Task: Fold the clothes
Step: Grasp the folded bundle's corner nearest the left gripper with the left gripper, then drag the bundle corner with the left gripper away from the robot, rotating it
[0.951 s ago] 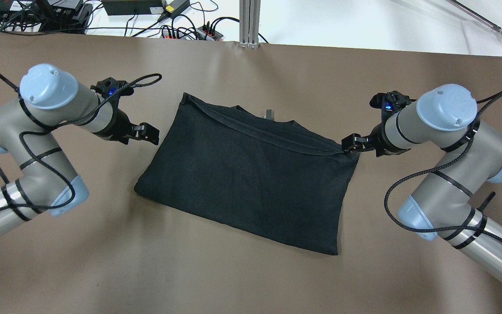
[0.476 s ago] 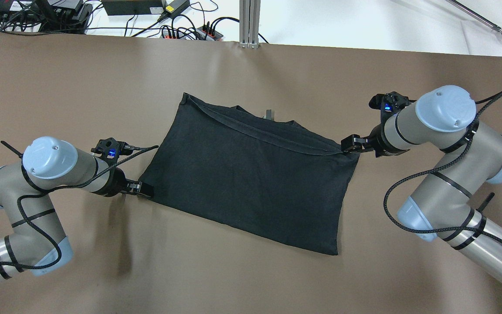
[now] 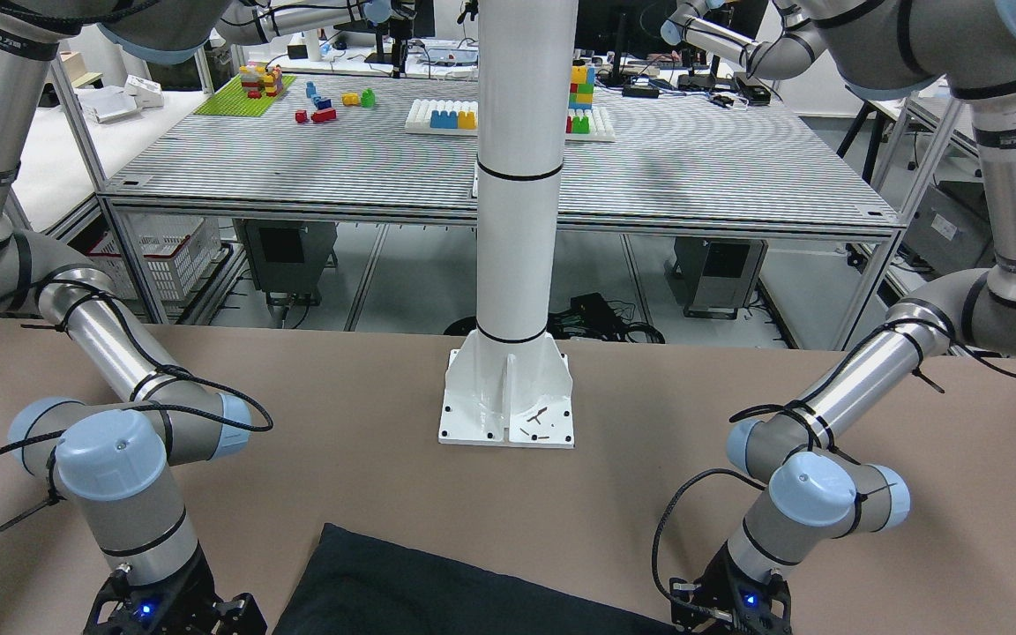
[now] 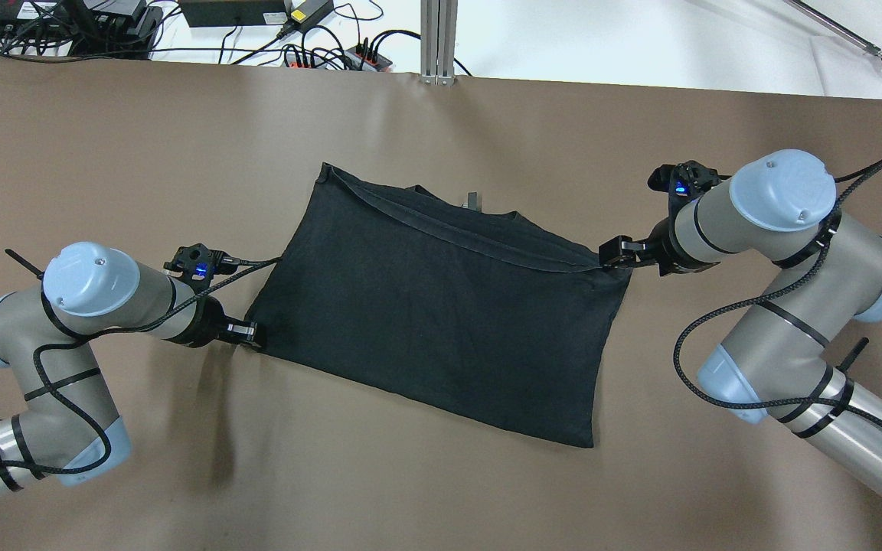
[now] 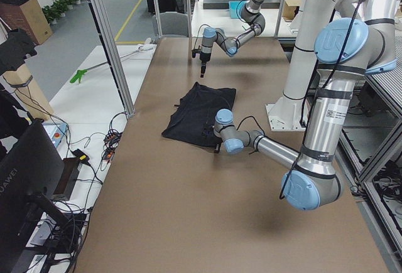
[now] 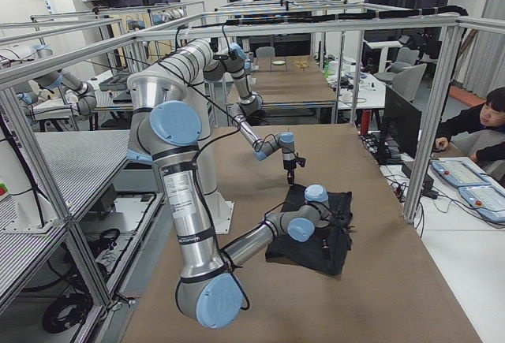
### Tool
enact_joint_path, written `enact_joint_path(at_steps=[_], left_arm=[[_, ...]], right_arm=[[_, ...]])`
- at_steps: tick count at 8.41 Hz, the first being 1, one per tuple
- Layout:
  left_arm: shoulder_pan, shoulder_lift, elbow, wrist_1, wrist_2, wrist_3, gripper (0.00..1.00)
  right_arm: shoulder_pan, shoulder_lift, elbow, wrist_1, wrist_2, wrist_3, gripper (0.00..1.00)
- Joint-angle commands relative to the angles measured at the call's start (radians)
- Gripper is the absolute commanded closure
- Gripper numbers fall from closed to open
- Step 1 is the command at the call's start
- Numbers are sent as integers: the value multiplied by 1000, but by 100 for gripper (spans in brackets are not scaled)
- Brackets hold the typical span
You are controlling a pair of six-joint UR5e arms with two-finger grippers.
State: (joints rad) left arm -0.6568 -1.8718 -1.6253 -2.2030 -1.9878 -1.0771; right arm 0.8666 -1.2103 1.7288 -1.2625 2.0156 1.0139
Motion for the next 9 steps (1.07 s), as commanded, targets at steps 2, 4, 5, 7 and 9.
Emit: enact_joint_path(at_steps=[2,4,5,7,9], left_arm=[[-1,-12,-8,-7,0,-23,100],[-29,-21,-1,-4,10,-6,100],[-71,-55,25,9,10,-1,100],[-151,-207,205,8,9,25,100],[-208,-419,458,8,12,39,100]], right_arm=[[-1,-1,0,0,-1,0,6],[-1,-1,0,0,-1,0,6],[-1,-2,0,0,-1,0,6],[-3,0,-3,0,-1,0,6],[-15,0,-8,2,-4,2,6]])
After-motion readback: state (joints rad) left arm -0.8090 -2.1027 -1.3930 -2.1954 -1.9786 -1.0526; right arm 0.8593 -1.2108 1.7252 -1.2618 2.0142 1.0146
